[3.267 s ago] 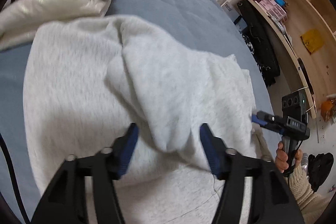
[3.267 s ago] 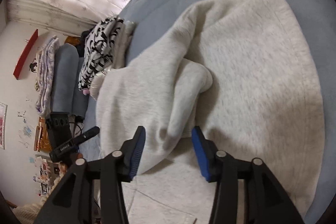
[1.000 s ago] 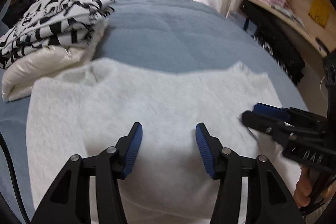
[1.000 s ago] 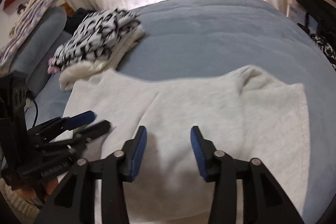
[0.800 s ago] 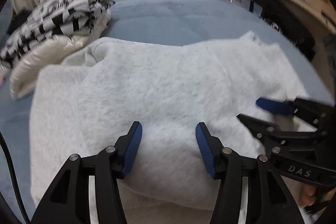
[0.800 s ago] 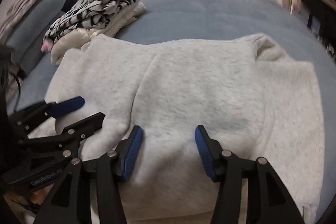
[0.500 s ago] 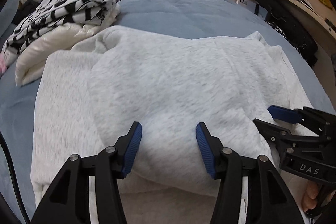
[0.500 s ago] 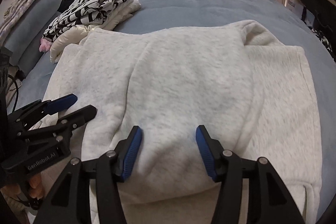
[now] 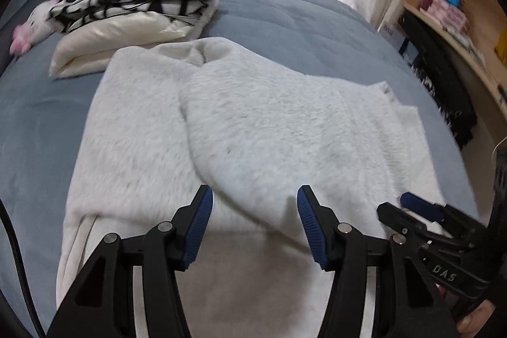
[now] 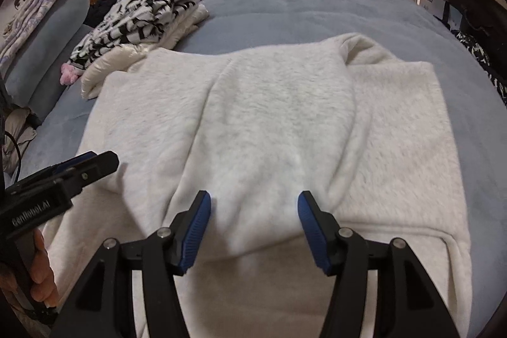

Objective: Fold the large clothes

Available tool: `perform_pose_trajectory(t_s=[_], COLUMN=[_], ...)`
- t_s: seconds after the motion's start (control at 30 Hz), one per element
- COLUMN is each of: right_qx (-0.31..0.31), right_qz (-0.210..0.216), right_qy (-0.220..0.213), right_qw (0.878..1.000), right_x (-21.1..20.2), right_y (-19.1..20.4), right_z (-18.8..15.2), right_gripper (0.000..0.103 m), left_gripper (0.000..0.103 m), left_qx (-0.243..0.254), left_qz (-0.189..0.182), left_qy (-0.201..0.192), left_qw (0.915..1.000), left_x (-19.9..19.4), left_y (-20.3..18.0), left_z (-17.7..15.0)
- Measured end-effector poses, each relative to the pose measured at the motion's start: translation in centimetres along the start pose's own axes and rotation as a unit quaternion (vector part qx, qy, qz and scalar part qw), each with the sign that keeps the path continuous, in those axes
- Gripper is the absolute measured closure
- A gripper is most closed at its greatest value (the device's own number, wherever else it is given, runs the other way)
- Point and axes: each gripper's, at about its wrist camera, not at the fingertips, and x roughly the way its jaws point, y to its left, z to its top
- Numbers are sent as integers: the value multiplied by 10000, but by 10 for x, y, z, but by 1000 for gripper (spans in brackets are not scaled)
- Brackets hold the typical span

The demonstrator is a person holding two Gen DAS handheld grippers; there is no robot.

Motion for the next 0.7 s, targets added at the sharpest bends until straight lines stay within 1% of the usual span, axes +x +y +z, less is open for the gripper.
perform_pose_trajectory(t_s=[0.1, 0.23, 0.33, 0.4, 0.53, 0.57, 0.6, 0.63, 0.7], right_qx=[-57, -93, -153, -182, -207, -218, -228, -230, -227], right_qz=[-30, 66, 43, 57, 138, 142, 134, 113, 94], right_qy=[-223, -510, -750, -859, -995, -1003, -1016, -1026, -1007], right_qw=[9997, 9986, 9971, 9961, 9947, 9946, 9945, 9944, 9946], right_x=[-27, -62, -90, -103, -125, -128, -131, -134, -136], right_y=[6, 13, 17, 20, 23, 22, 22, 22, 21], right_z=[-9, -21, -33, -40, -60, -63, -68, -74, -81], right_gripper=[46, 46, 46, 46, 46, 46, 46, 46, 46], left_gripper=[49, 49, 47, 43, 40, 37, 31, 28, 28], left_qx=[-24, 55, 72, 65, 105, 163, 249, 347, 592], left_qz=[75, 234, 313, 339, 427, 481, 551, 633, 813], left_qy=[-155, -340, -456, -576, -702, -734, -764, -793, -880], left_qw=[9998, 9991, 9984, 9977, 9966, 9960, 9952, 9942, 9910], left_x=[-27, -64, -87, -104, -126, -129, -132, -134, -139], left_y=[0, -3, -2, -1, 3, 3, 1, -1, -7], left_z=[-9, -23, -34, -45, -65, -70, -76, -81, -94])
